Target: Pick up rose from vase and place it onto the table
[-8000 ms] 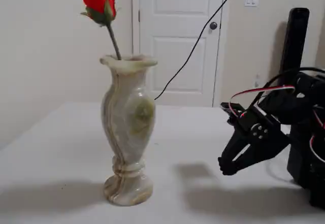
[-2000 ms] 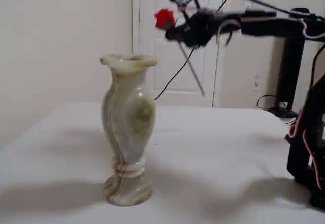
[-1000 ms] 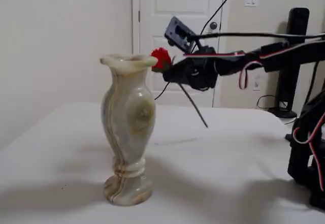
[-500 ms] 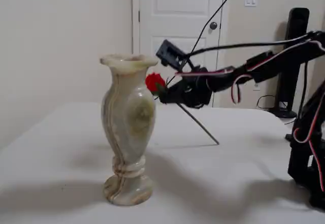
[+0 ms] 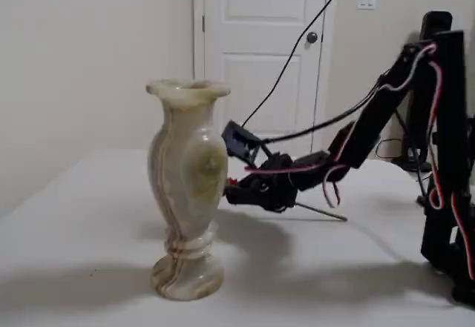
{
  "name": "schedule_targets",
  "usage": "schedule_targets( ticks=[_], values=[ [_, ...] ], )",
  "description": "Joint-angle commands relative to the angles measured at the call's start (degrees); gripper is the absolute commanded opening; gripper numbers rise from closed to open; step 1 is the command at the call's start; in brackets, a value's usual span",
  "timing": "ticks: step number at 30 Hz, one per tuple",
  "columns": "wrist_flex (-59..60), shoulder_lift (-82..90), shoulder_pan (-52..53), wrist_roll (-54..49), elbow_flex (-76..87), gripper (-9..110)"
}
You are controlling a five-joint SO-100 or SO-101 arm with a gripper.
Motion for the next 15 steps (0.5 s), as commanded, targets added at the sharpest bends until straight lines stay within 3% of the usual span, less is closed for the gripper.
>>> schedule_targets(
  ticks=[1,6,11,15],
  values=[
    [-4.3,-4.2,0.9,1.3,-6.2,1],
    [-5.5,-6.2,0.6,2.3,-7.3,9],
    [-11.8,-9.8,0.8,2.5,-7.6,43],
    [-18.5,-14.2,1.7,1.2,-8.8,53]
  ],
)
